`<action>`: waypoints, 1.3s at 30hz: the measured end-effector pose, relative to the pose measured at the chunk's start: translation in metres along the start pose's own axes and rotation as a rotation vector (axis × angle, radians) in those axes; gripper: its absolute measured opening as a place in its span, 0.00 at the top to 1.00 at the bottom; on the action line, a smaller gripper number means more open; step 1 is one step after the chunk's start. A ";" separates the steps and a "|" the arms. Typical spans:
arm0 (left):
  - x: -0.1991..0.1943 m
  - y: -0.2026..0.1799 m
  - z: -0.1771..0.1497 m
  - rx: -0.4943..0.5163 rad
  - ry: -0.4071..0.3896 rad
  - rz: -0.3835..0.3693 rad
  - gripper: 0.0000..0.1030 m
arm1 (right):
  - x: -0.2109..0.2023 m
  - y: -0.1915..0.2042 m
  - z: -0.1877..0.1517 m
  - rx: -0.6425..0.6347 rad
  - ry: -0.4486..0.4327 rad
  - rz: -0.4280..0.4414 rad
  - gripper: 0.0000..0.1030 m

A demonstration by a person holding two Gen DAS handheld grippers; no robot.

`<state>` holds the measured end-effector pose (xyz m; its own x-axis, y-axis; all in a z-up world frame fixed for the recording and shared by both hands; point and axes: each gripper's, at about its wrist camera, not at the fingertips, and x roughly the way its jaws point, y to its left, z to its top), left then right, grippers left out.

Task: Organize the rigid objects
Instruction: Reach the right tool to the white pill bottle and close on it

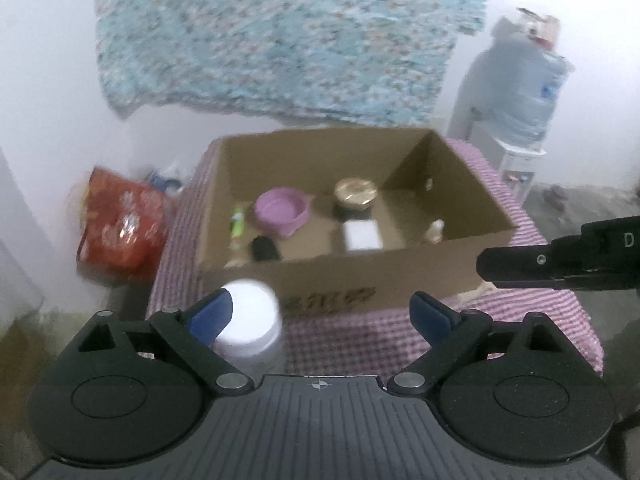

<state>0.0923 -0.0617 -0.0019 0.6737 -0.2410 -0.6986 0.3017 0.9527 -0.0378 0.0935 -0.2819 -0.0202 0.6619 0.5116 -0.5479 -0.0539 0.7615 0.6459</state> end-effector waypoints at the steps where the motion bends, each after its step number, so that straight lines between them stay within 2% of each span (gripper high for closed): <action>1: 0.001 0.004 -0.003 -0.010 0.003 0.005 0.07 | 0.005 0.004 -0.004 -0.001 0.010 0.005 0.70; 6: 0.009 0.021 -0.013 -0.055 0.011 0.046 0.07 | 0.037 0.025 -0.009 -0.031 0.068 0.036 0.70; 11: 0.026 0.037 -0.018 -0.094 0.015 0.080 0.08 | 0.076 0.033 -0.015 -0.004 0.129 0.065 0.70; 13: 0.037 0.041 -0.019 -0.111 0.030 0.071 0.09 | 0.088 0.035 -0.015 0.000 0.145 0.072 0.70; 22: 0.068 0.057 -0.026 -0.169 0.090 0.017 0.31 | 0.139 0.038 -0.009 0.000 0.204 0.076 0.70; 23: 0.070 0.058 -0.026 -0.169 0.091 0.014 0.37 | 0.143 0.039 -0.009 -0.002 0.209 0.074 0.70; 25: 0.073 0.059 -0.027 -0.170 0.095 0.007 0.44 | 0.148 0.039 -0.009 -0.001 0.217 0.074 0.71; 33: 0.065 0.051 -0.027 -0.153 0.086 -0.005 0.48 | 0.152 0.039 -0.008 0.010 0.218 0.091 0.75; 39: 0.057 0.025 -0.024 -0.097 0.089 -0.052 0.49 | 0.122 0.030 -0.013 0.024 0.188 0.066 0.75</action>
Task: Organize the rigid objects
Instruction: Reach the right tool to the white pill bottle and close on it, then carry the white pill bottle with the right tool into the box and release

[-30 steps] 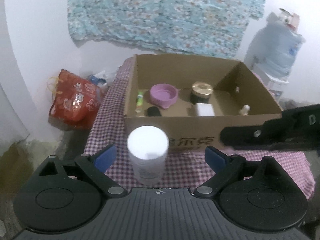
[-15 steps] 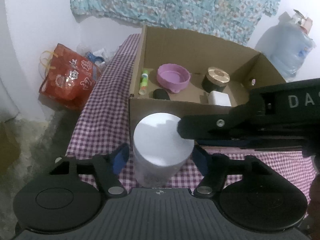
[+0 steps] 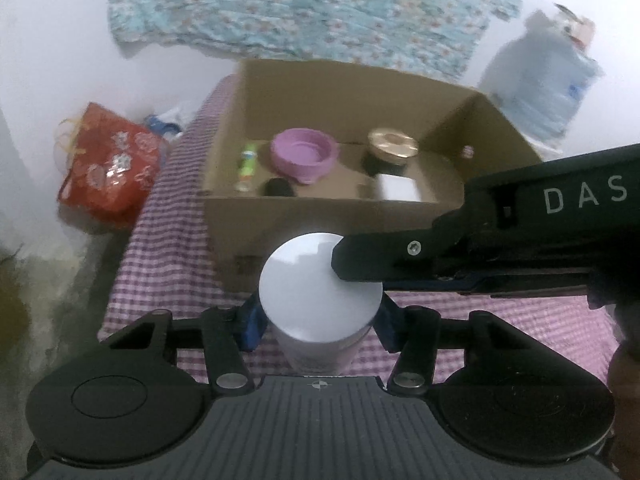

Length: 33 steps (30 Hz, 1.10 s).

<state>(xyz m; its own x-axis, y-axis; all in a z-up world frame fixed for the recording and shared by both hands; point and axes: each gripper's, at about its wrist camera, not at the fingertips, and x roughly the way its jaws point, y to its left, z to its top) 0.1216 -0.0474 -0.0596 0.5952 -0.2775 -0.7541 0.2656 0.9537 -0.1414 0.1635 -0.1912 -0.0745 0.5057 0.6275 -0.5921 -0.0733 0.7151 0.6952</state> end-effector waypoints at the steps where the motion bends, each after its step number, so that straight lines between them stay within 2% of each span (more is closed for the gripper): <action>1: -0.001 -0.006 0.000 0.011 0.002 -0.013 0.49 | -0.006 -0.002 -0.002 0.006 -0.008 -0.007 0.75; 8: 0.000 -0.052 -0.001 0.109 0.009 -0.088 0.49 | -0.054 -0.027 -0.014 0.068 -0.093 -0.065 0.75; 13: 0.010 -0.070 -0.003 0.144 0.031 -0.114 0.49 | -0.071 -0.043 -0.019 0.100 -0.128 -0.095 0.75; 19: 0.023 -0.075 -0.005 0.154 0.075 -0.108 0.49 | -0.068 -0.057 -0.024 0.129 -0.126 -0.102 0.75; 33: 0.030 -0.076 -0.004 0.166 0.098 -0.103 0.48 | -0.072 -0.062 -0.025 0.148 -0.126 -0.085 0.74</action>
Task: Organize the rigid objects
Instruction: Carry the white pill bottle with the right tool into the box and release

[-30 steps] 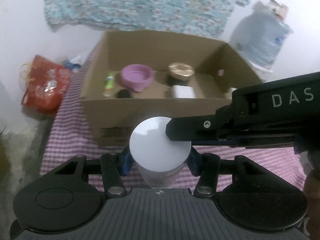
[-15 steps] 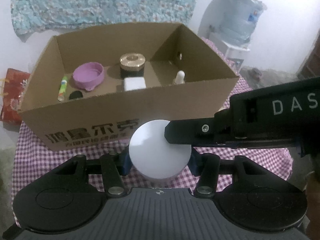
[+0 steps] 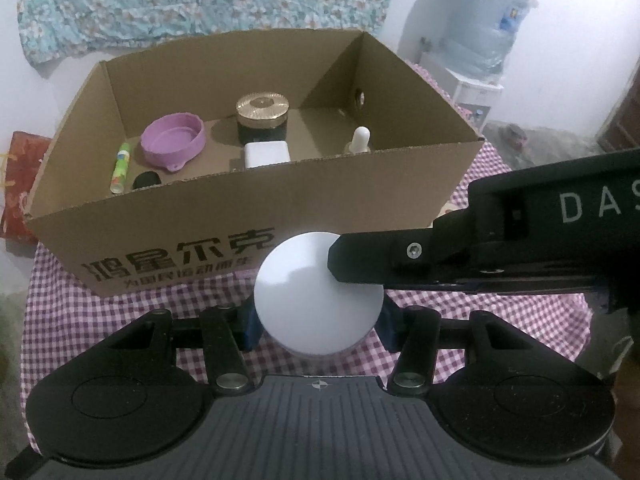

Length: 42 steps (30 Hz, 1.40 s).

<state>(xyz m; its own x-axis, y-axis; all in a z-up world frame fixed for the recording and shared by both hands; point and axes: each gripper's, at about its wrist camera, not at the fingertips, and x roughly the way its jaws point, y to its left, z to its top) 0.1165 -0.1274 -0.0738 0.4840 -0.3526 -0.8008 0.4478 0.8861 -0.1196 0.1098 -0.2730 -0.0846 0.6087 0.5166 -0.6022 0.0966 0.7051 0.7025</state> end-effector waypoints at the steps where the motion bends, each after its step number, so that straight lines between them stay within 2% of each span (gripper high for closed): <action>1: 0.000 0.000 0.000 0.000 0.000 0.000 0.48 | 0.000 0.000 0.000 0.000 0.000 0.000 0.74; 14: -0.003 0.002 -0.002 -0.013 -0.009 0.001 0.49 | -0.001 0.003 -0.002 -0.005 0.005 0.000 0.73; 25: -0.048 0.013 0.003 -0.030 -0.090 0.024 0.49 | -0.017 0.039 -0.005 -0.081 -0.022 0.066 0.73; 35: -0.098 0.010 0.043 -0.005 -0.239 0.084 0.49 | -0.048 0.085 0.019 -0.205 -0.137 0.178 0.73; 42: -0.094 0.005 0.089 0.006 -0.289 0.065 0.49 | -0.060 0.101 0.064 -0.280 -0.202 0.190 0.73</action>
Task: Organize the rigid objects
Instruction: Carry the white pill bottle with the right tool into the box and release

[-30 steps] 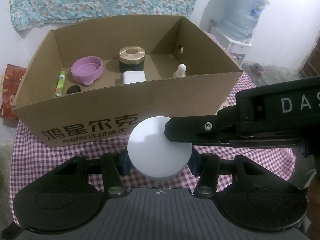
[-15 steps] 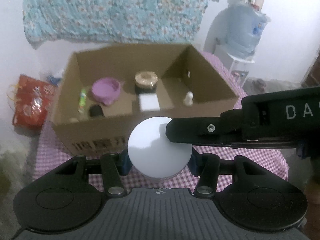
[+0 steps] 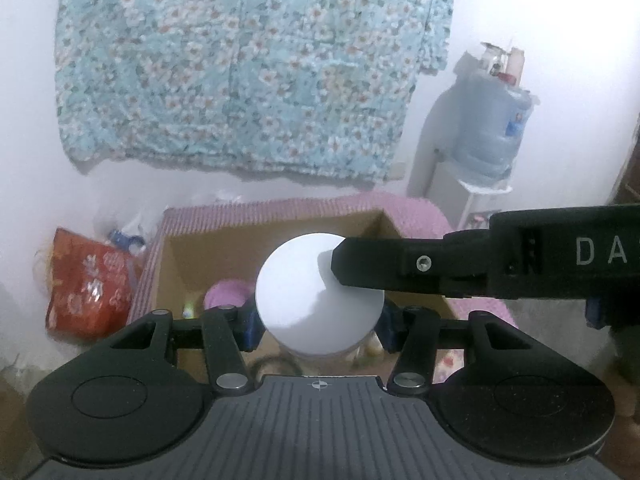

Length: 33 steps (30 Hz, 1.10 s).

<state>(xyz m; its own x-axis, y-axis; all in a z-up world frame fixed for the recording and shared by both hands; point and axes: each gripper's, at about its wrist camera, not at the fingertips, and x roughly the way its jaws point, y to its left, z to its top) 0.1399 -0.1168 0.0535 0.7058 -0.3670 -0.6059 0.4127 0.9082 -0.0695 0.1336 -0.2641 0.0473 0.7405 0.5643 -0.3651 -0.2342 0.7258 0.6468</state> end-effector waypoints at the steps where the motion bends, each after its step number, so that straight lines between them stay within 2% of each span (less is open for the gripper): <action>1: 0.005 0.000 0.005 -0.002 0.003 -0.010 0.49 | 0.000 -0.003 0.007 -0.005 -0.003 -0.004 0.73; 8: 0.071 -0.005 0.038 -0.008 0.095 -0.087 0.49 | 0.016 -0.045 0.055 -0.024 0.039 -0.074 0.73; 14: 0.129 -0.010 0.038 -0.035 0.198 -0.131 0.49 | 0.043 -0.094 0.079 0.008 0.124 -0.140 0.73; 18: 0.158 -0.019 0.030 -0.037 0.263 -0.126 0.49 | 0.058 -0.121 0.075 0.031 0.171 -0.179 0.73; 24: 0.181 -0.026 0.016 -0.024 0.335 -0.108 0.49 | 0.075 -0.146 0.063 0.032 0.234 -0.224 0.73; 33: 0.193 -0.032 0.011 -0.001 0.372 -0.080 0.49 | 0.083 -0.151 0.056 0.001 0.252 -0.277 0.73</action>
<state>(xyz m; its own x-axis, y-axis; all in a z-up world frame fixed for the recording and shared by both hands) 0.2688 -0.2189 -0.0524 0.4142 -0.3391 -0.8447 0.4571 0.8800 -0.1291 0.2655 -0.3495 -0.0433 0.5971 0.4258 -0.6798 -0.0458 0.8642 0.5010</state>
